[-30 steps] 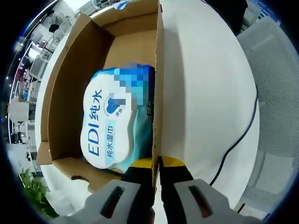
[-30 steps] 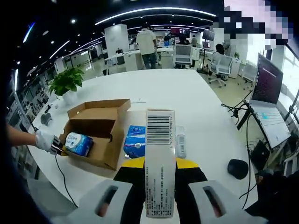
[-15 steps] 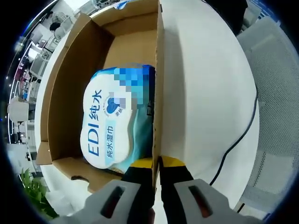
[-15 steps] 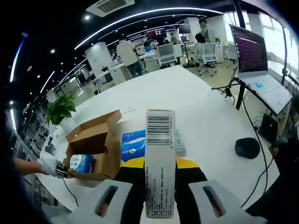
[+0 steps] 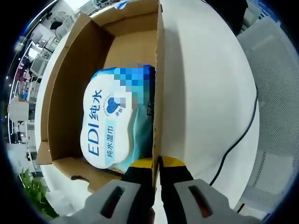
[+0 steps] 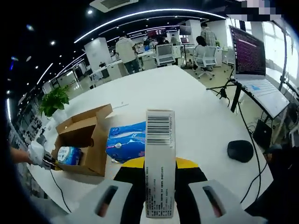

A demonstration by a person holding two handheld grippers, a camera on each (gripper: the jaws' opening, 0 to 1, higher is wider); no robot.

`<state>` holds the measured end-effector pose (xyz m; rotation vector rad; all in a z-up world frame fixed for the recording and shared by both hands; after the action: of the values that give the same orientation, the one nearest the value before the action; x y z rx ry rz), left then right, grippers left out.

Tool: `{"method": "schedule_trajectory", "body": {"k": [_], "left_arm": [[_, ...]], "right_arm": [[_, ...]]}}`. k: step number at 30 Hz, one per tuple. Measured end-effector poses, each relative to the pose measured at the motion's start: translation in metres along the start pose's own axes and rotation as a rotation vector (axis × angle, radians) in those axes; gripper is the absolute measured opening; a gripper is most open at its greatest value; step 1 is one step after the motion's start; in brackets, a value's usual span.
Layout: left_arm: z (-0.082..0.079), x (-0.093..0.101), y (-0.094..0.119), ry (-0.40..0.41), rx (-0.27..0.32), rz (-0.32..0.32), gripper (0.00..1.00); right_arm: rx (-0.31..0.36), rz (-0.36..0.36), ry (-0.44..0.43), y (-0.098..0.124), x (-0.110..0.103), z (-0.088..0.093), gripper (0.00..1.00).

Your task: Operate the shoe box by opening the lid, removing the specified soft item, and placing it in the target area until the item is outside and the box remains undamaged.

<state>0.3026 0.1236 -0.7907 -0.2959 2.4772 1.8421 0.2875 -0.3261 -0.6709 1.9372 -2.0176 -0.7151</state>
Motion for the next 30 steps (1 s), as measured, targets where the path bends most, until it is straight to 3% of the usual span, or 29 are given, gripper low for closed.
{"method": "schedule_trajectory", "body": {"k": [5,15,19,30], "left_arm": [[0.0,0.0,0.0,0.0,0.001,-0.001,0.02],[0.0,0.0,0.0,0.003,0.0,0.0,0.02],[-0.001,0.0,-0.001,0.004,0.0,-0.001,0.02],[-0.001,0.0,-0.001,0.006,0.001,-0.006,0.02]], "right_arm": [[0.03,-0.037,0.073,-0.006,-0.005,0.007,0.18],[-0.045,-0.048,0.146,-0.022,0.005,0.019,0.18],[-0.129,-0.04,0.164,-0.027,0.012,0.028,0.18],[-0.169,-0.048,0.18,-0.037,0.011,0.047,0.18]]}}
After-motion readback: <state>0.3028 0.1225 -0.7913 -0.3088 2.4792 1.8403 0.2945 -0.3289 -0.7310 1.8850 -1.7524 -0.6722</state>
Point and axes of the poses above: the point that each gripper's makers call its tool centre point, and the gripper's own axes: y roughly backward along the fingers, x roughly to its right, z roughly out of its underside, the point moved 2 cm from there along y, roughly backward along the fingers, and after that the axes turned 10 degrees about x, right-handed, at the moved point
